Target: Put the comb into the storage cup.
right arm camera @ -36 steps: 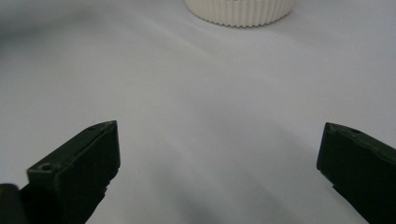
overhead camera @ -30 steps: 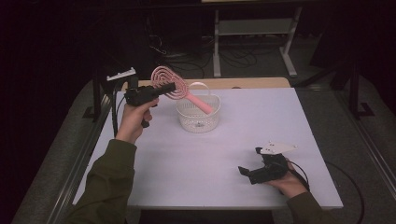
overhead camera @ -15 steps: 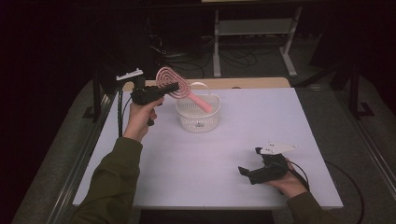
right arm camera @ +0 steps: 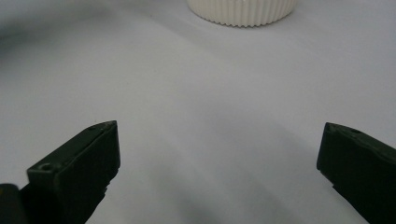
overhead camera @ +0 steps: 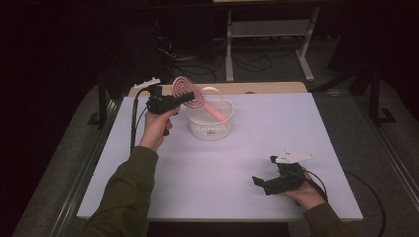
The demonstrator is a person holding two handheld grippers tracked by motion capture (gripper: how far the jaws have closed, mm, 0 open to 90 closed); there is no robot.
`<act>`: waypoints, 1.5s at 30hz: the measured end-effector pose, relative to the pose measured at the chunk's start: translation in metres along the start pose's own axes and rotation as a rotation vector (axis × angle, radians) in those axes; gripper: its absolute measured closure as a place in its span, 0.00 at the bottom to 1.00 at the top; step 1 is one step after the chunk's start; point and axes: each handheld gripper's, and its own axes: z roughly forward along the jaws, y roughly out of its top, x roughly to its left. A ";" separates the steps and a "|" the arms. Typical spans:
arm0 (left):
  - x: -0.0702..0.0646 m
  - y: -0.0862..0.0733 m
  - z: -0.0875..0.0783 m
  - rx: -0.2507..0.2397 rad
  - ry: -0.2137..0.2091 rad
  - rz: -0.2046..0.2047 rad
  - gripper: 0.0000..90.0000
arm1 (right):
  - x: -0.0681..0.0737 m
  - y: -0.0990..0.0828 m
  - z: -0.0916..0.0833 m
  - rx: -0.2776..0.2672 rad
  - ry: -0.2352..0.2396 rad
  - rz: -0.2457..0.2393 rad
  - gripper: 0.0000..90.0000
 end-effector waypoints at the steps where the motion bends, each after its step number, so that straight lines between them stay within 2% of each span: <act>1: 0.001 -0.001 0.001 0.002 0.003 -0.004 0.72 | 0.000 0.000 0.000 0.000 0.000 -0.001 0.00; 10: 0.004 -0.013 0.010 0.019 0.016 -0.018 0.72 | 0.000 0.000 0.000 0.000 0.000 -0.002 0.00; 24: 0.003 -0.022 0.021 0.053 0.028 -0.010 0.72 | 0.000 0.000 -0.001 -0.001 -0.001 -0.002 0.00; 32: 0.003 -0.025 0.025 0.057 0.017 -0.024 0.72 | 0.000 0.000 -0.001 0.000 0.000 -0.003 0.00; 38: 0.004 -0.025 0.025 0.060 0.014 -0.030 0.72 | 0.000 0.000 -0.001 0.001 0.000 -0.004 0.00; 45: 0.008 -0.025 0.023 0.073 0.035 -0.023 0.70 | 0.001 0.000 -0.001 0.001 -0.001 -0.005 0.00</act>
